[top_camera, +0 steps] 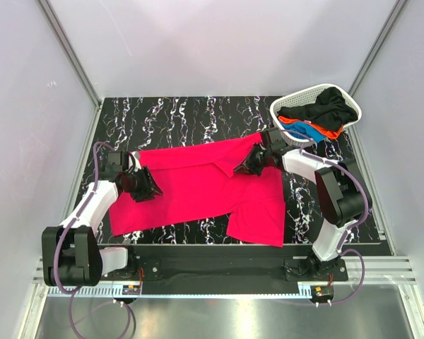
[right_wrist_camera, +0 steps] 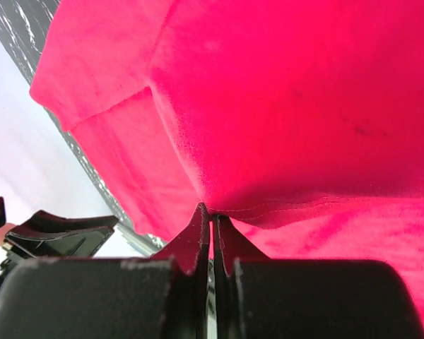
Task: Fold and stack the t-shirts
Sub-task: Fold the tshirt
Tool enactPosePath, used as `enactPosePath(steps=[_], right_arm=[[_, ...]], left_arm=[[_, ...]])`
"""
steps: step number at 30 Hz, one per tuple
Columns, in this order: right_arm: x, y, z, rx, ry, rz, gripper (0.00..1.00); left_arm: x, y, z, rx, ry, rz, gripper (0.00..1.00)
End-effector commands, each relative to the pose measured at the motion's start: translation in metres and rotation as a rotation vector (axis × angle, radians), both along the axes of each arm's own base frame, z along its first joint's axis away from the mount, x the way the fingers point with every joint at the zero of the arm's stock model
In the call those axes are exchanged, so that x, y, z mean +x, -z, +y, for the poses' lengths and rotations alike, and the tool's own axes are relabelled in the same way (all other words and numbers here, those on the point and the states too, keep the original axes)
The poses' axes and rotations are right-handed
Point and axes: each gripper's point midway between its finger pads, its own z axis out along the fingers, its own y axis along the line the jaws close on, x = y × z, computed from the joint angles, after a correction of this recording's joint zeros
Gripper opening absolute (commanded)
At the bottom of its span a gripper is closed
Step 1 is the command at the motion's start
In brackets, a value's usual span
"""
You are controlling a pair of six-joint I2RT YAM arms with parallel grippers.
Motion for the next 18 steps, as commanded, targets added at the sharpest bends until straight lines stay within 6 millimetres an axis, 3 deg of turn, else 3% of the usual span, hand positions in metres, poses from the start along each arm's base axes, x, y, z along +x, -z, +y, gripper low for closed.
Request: enactPosePath(steps=[1, 6, 11, 15, 16, 18], right_arm=[[-0.008, -0.017, 0.004, 0.066, 0.007, 0.035, 0.00], [-0.021, -0.006, 0.012, 0.149, 0.000, 0.177, 0.02], [-0.034, -0.002, 0.007, 0.143, -0.072, 0.183, 0.32], [-0.035, -0.015, -0.038, -0.091, -0.126, 0.019, 0.46], [-0.027, -0.028, -0.054, -0.173, -0.116, -0.070, 0.50], [-0.026, -0.040, -0.076, -0.297, -0.169, -0.169, 0.57]], left_arm=[[0.008, -0.012, 0.001, -0.002, -0.008, -0.073, 0.45], [0.010, -0.015, 0.002, 0.006, -0.019, -0.088, 0.45], [0.012, -0.015, 0.001, -0.002, -0.023, -0.099, 0.45], [0.020, -0.024, -0.008, -0.054, 0.009, -0.150, 0.46], [0.028, -0.030, -0.012, -0.079, 0.011, -0.185, 0.46], [0.027, -0.037, -0.038, -0.149, 0.088, -0.218, 0.47]])
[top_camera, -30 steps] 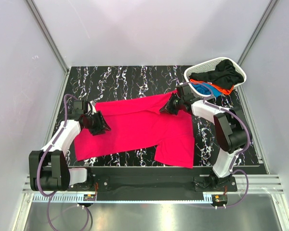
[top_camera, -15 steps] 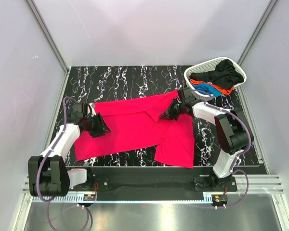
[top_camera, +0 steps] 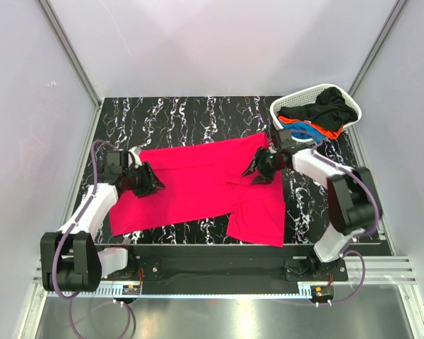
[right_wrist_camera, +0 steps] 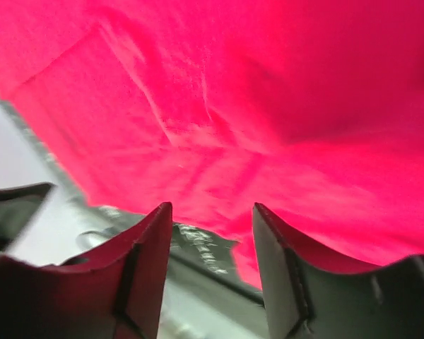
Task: Fold and stack the t-shirts
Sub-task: Fold the tshirt
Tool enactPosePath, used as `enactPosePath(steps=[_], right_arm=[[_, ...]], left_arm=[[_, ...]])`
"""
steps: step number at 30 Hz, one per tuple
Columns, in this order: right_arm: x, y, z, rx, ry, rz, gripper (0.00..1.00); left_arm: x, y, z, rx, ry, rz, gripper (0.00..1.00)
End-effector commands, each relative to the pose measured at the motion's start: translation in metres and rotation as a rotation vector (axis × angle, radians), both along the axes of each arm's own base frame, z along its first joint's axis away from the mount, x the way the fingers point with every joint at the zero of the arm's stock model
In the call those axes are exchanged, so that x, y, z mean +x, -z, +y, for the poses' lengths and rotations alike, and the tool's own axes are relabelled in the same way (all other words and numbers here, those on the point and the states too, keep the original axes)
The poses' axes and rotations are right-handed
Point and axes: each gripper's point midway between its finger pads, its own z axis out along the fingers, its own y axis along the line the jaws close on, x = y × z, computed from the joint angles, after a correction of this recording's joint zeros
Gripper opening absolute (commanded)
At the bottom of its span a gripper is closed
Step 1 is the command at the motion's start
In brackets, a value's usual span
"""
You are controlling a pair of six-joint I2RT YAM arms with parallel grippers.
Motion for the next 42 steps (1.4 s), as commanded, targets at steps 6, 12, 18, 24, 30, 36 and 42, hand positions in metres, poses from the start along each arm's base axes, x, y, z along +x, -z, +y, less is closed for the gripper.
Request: enactPosePath(steps=[6, 12, 18, 24, 30, 36, 42], right_arm=[[0.019, -0.019, -0.099, -0.390, -0.037, -0.210, 0.47], [0.031, 0.001, -0.102, -0.405, -0.068, -0.219, 0.29], [0.043, 0.007, -0.105, -0.395, -0.073, -0.287, 0.56], [0.053, 0.014, -0.085, -0.264, -0.076, -0.346, 0.61], [0.061, 0.016, -0.067, -0.152, -0.081, -0.362, 0.59], [0.059, 0.019, -0.055, -0.069, -0.082, -0.328, 0.57], [0.055, 0.012, -0.049, -0.015, -0.060, -0.340, 0.55]], left_arm=[[0.040, -0.039, -0.108, -0.281, 0.241, -0.197, 0.50], [0.072, -0.037, -0.174, -0.362, 0.331, -0.212, 0.51], [0.109, -0.034, -0.218, -0.487, 0.327, -0.232, 0.51], [0.123, -0.017, -0.241, -0.602, 0.256, -0.160, 0.49], [0.123, 0.004, -0.247, -0.577, 0.240, -0.098, 0.47], [0.119, 0.015, -0.243, -0.518, 0.254, -0.061, 0.47], [0.112, 0.026, -0.239, -0.459, 0.283, -0.017, 0.47]])
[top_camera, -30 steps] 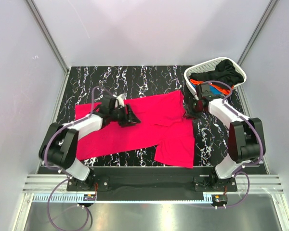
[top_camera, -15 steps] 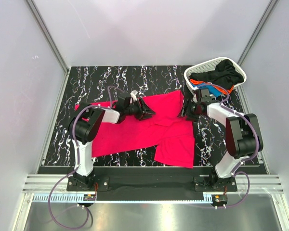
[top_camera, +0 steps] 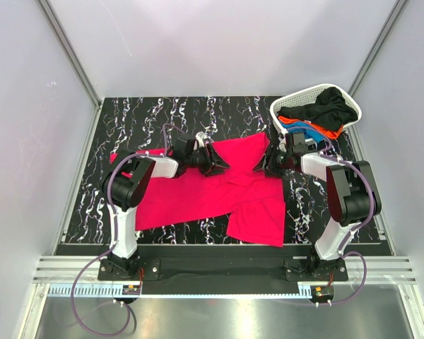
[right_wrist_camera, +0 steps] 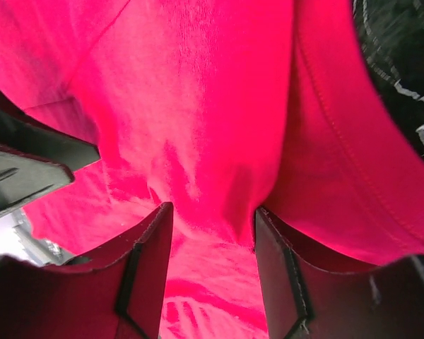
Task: Fold and stack the t-shirts
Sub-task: Fold the tshirt
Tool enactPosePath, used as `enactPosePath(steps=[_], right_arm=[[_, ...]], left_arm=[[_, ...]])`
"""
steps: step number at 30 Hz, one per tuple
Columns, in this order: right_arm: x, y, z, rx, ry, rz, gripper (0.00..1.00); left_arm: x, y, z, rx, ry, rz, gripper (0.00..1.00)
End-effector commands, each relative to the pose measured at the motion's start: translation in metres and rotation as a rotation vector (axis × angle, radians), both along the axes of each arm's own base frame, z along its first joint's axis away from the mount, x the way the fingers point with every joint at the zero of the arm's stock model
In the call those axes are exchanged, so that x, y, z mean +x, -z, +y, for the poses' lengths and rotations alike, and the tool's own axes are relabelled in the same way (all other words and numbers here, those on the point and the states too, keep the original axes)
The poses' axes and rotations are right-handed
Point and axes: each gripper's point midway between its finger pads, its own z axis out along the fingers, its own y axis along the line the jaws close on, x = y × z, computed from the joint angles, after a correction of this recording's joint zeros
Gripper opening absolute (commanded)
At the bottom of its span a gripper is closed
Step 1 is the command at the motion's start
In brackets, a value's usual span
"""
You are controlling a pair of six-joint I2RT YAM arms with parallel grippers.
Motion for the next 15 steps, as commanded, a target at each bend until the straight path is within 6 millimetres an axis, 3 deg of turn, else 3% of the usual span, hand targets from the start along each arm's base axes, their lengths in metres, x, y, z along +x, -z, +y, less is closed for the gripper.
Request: enactPosePath(steps=[1, 6, 15], right_arm=[[0.005, -0.019, 0.009, 0.084, 0.010, -0.044, 0.55], [0.002, -0.023, 0.010, 0.124, 0.039, -0.013, 0.48], [0.010, -0.032, -0.014, 0.160, 0.138, -0.003, 0.30]], left_arm=[[0.001, -0.009, -0.002, 0.031, 0.056, -0.049, 0.47], [-0.001, -0.005, 0.000, 0.073, 0.088, -0.036, 0.47], [-0.009, 0.010, 0.003, 0.115, 0.125, 0.019, 0.46]])
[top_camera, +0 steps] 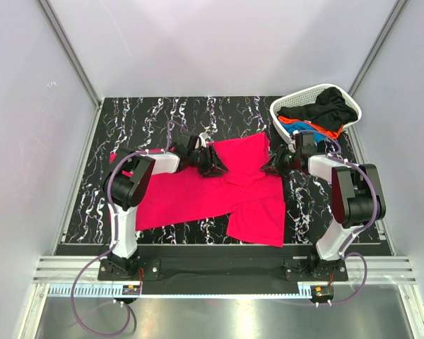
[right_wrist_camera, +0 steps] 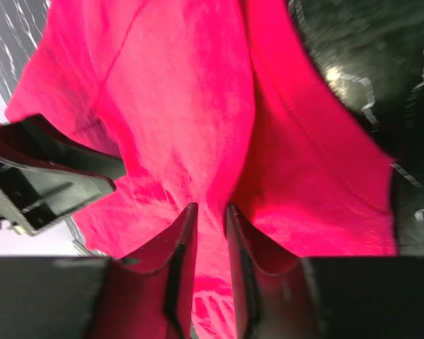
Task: Fold and stack the t-shirts
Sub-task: Fold the tshirt
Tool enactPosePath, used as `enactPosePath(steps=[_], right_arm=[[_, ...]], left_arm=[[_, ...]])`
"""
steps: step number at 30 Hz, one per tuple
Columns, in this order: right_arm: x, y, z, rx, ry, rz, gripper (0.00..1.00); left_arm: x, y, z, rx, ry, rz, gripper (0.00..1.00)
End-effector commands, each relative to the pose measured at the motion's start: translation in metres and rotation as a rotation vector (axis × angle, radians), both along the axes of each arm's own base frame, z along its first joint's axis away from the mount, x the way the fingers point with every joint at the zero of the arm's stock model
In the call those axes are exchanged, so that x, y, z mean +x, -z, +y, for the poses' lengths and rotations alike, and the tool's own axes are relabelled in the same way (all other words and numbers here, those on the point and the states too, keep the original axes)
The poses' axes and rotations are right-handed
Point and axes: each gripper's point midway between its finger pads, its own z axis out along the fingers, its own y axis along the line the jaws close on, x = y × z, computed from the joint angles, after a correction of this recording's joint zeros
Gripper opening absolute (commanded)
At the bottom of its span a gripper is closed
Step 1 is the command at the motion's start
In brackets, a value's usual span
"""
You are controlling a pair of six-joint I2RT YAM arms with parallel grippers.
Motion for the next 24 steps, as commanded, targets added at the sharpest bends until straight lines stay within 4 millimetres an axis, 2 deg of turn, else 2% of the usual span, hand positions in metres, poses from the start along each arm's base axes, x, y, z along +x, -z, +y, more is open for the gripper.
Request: enactPosePath(steps=[1, 4, 5, 7, 9, 13, 19, 23, 24], right_arm=[[0.012, -0.024, -0.002, 0.043, 0.023, -0.061, 0.28], [0.016, -0.026, -0.001, 0.075, 0.028, -0.047, 0.20], [0.017, -0.023, 0.002, 0.092, 0.021, -0.034, 0.20], [0.020, -0.034, 0.013, 0.176, -0.005, -0.021, 0.21], [0.022, -0.036, 0.020, 0.237, -0.011, 0.004, 0.22], [0.035, -0.052, 0.026, 0.285, -0.031, -0.044, 0.30], [0.045, -0.054, 0.035, 0.375, -0.059, 0.014, 0.47], [0.042, -0.062, 0.027, 0.337, -0.066, -0.025, 0.52], [0.036, -0.059, 0.024, 0.305, -0.084, -0.027, 0.53]], left_arm=[[-0.003, 0.000, -0.004, -0.001, 0.049, 0.000, 0.46], [-0.005, 0.001, -0.003, -0.002, 0.055, 0.011, 0.46], [-0.005, 0.002, -0.003, -0.001, 0.056, 0.013, 0.46], [-0.005, 0.000, -0.004, -0.004, 0.061, 0.012, 0.46], [-0.005, -0.002, -0.004, -0.003, 0.062, 0.005, 0.46], [-0.003, -0.004, -0.005, 0.001, 0.071, 0.000, 0.46], [0.001, -0.008, -0.007, 0.001, 0.075, -0.007, 0.46], [0.002, -0.010, -0.007, 0.000, 0.077, -0.006, 0.46], [0.002, -0.009, -0.007, 0.001, 0.077, -0.005, 0.46]])
